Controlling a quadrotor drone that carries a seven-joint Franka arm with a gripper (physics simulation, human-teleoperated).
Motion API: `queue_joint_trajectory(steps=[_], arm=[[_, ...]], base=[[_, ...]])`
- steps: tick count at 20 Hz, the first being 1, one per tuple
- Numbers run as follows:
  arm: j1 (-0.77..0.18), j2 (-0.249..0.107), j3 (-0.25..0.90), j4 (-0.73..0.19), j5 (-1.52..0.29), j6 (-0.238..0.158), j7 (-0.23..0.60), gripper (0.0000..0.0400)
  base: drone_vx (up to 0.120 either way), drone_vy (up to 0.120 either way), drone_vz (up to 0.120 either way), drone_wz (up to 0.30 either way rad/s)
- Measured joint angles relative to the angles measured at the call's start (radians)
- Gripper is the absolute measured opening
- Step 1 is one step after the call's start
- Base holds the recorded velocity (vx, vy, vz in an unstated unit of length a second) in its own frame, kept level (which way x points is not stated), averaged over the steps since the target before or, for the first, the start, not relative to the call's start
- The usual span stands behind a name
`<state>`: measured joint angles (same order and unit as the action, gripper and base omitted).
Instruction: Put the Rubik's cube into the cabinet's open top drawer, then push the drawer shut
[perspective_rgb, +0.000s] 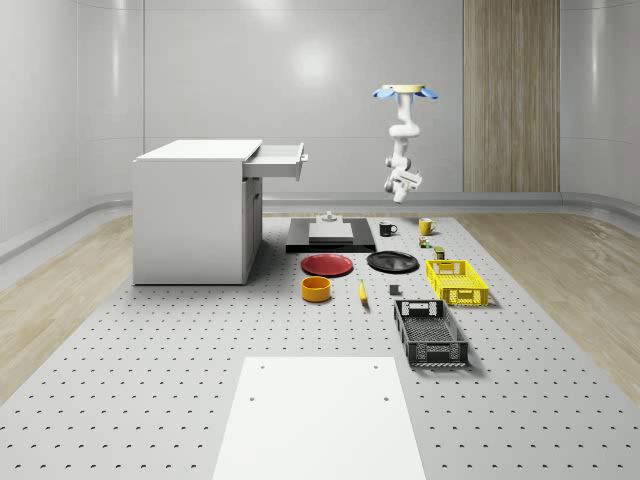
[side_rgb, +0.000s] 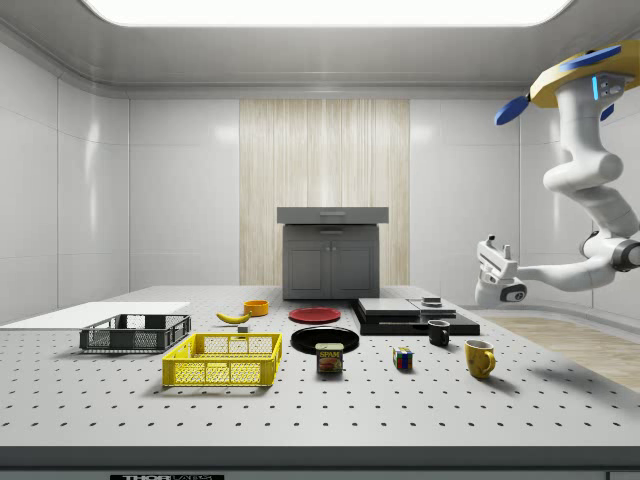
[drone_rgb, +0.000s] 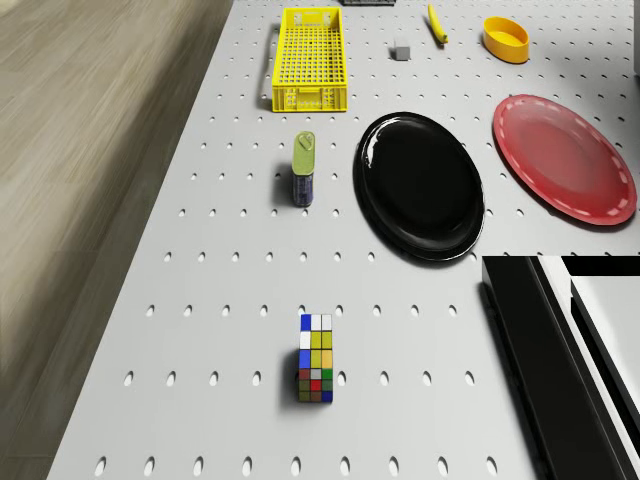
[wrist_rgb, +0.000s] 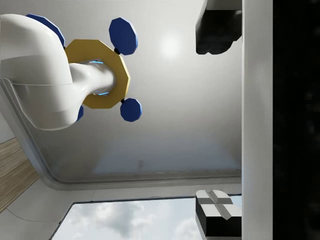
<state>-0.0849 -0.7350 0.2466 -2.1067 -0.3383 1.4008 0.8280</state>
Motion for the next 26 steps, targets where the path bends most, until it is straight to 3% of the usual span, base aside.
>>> queue_joint_trajectory(steps=[5,10,13,16,21,26], arm=[[-0.092,-0.034,0.257,-0.148,-0.387,0.019,0.07,0.04],[-0.266,-0.103,0.569,-0.458,-0.943,0.016,0.238,0.04],[-0.42,-0.145,0.717,-0.62,-1.238,-0.035,0.372,0.04],[-0.581,-0.184,0.823,-0.713,-1.437,-0.106,0.492,0.04],[-0.777,-0.241,0.925,-0.772,-1.592,-0.197,0.623,0.04],[-0.878,-0.284,0.974,-0.787,-1.638,-0.232,0.69,0.04]], base=[[0.12,0.12,0.0,0.0],[0.12,0.056,-0.096,0.0],[0.12,0.0,-0.12,0.0],[0.107,0.0,-0.12,0.0],[0.0,0.0,-0.12,0.0],[0.048,-0.064,-0.12,0.0]])
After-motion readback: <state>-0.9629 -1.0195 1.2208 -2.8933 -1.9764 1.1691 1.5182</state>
